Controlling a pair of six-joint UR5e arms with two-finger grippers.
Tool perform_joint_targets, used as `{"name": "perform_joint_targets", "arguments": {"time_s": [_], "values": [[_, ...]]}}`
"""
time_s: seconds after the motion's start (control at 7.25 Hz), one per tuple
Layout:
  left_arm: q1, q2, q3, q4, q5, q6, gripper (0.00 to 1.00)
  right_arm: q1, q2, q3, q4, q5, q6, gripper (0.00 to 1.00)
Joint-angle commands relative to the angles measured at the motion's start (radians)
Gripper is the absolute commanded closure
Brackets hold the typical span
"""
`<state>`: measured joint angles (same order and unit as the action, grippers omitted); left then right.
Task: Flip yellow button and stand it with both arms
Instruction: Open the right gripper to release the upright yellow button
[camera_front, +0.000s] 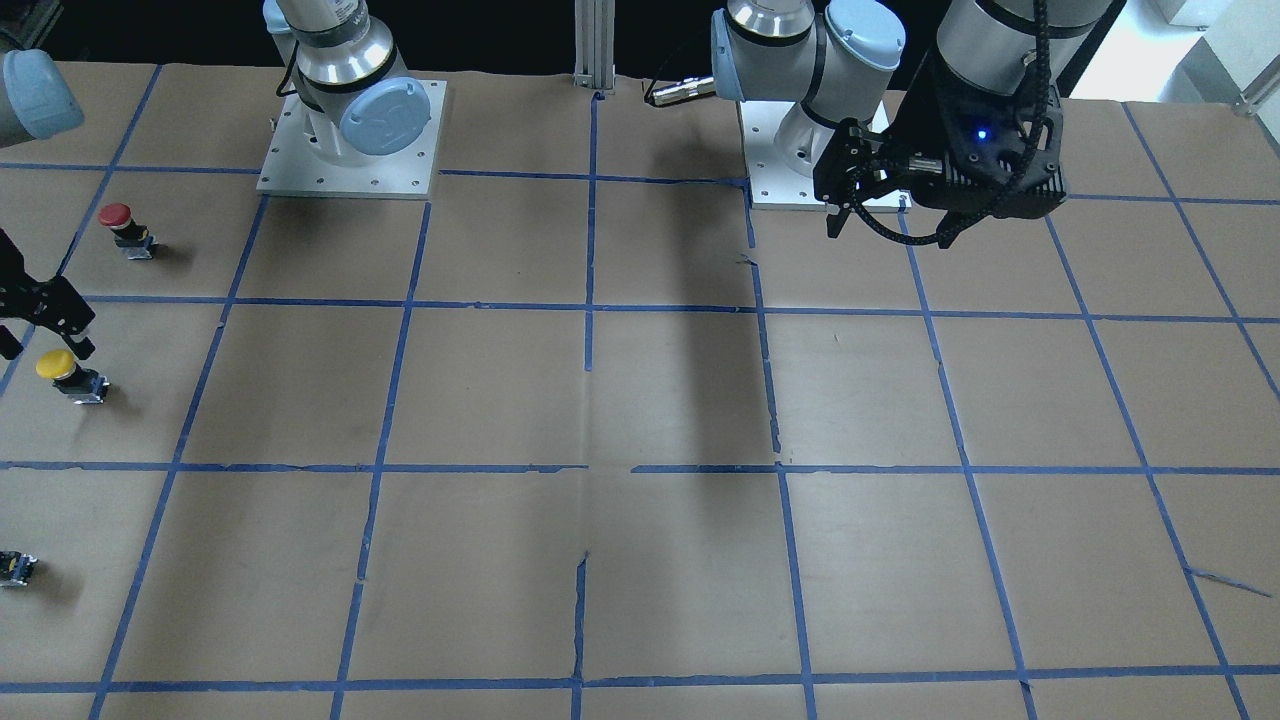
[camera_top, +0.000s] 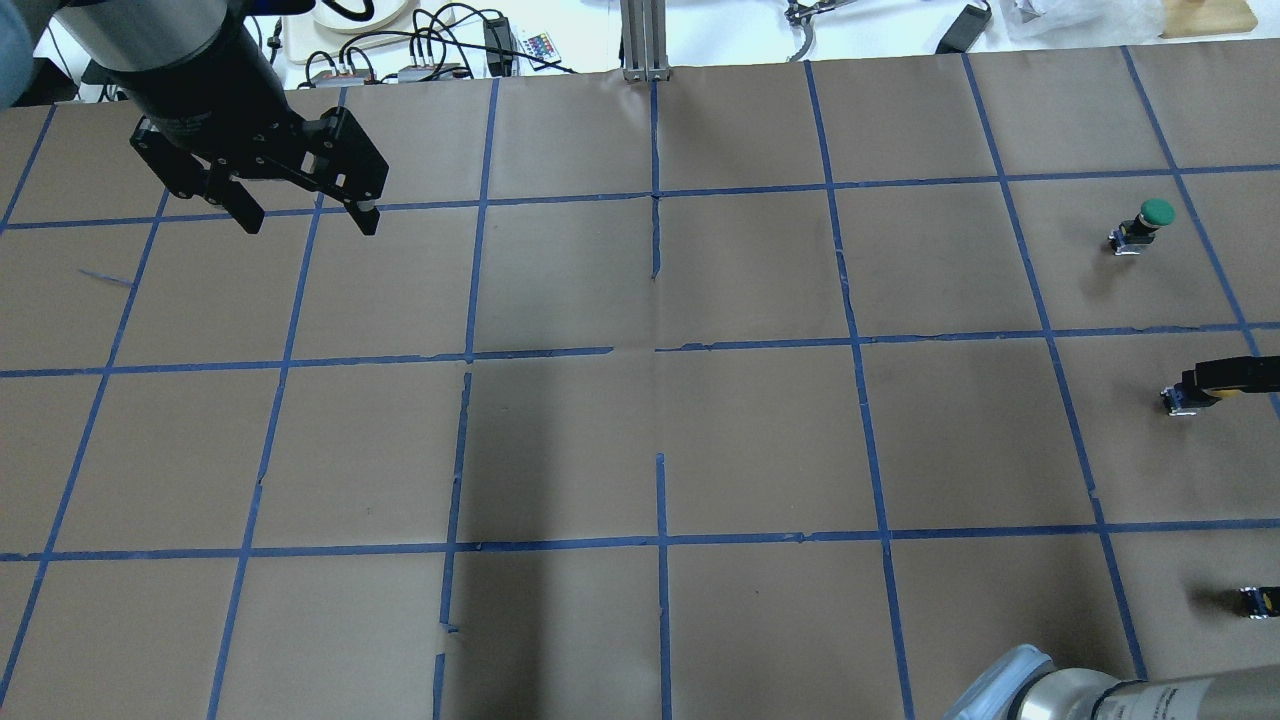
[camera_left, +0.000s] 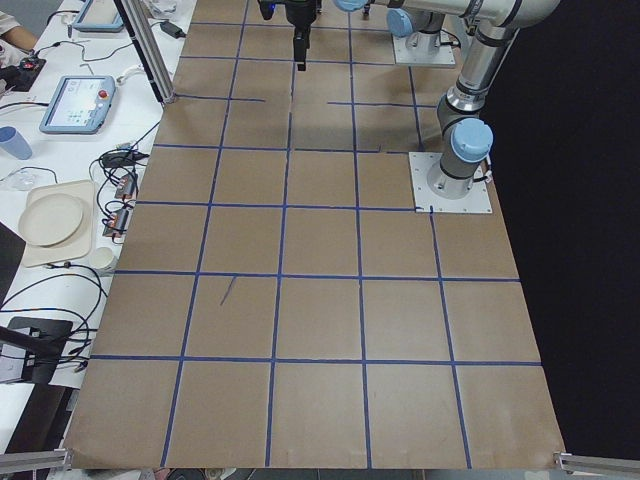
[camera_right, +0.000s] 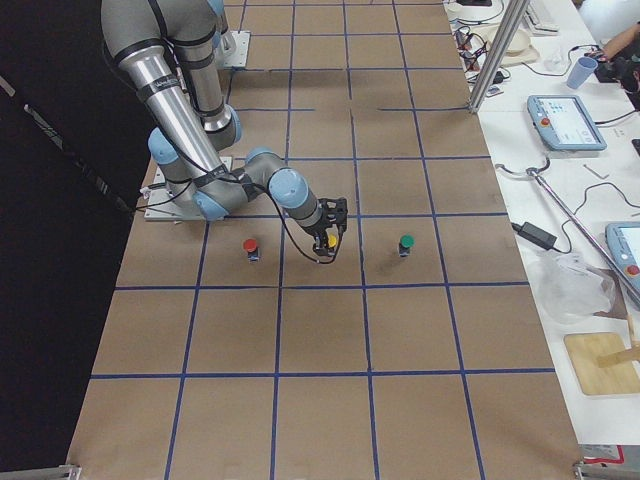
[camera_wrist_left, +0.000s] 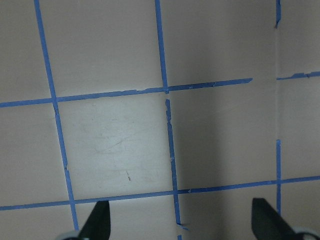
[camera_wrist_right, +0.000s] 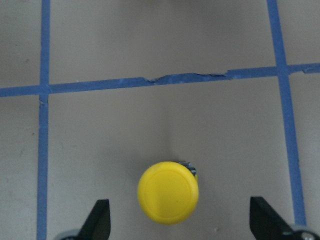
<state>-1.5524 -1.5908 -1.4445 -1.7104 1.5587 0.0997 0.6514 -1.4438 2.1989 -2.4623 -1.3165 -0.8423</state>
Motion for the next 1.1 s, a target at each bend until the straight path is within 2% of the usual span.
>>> {"name": "perform_joint_targets", "arguments": {"time_s": [0.0,0.28,0.41,0.69,0.83,0.97], "values": [[0.002,0.002,0.001,0.000,0.000,0.000,0.00,0.010,-0.038,-0.059,0.131,-0.066,0.038,0.01],[0.002,0.005,0.004,0.002,0.000,0.002,0.00,0.040,-0.114,-0.212,0.441,-0.063,0.124,0.00],[0.002,0.003,0.007,0.002,0.000,0.002,0.00,0.095,-0.136,-0.284,0.521,-0.093,0.165,0.00],[0.005,0.000,0.009,0.000,0.001,0.002,0.00,0.323,-0.173,-0.422,0.713,-0.278,0.387,0.00],[0.005,0.002,0.010,0.000,0.001,0.002,0.00,0.481,-0.191,-0.489,0.843,-0.324,0.590,0.00],[0.005,0.002,0.010,0.000,0.001,0.003,0.00,0.627,-0.219,-0.519,0.917,-0.323,0.770,0.00]]}}
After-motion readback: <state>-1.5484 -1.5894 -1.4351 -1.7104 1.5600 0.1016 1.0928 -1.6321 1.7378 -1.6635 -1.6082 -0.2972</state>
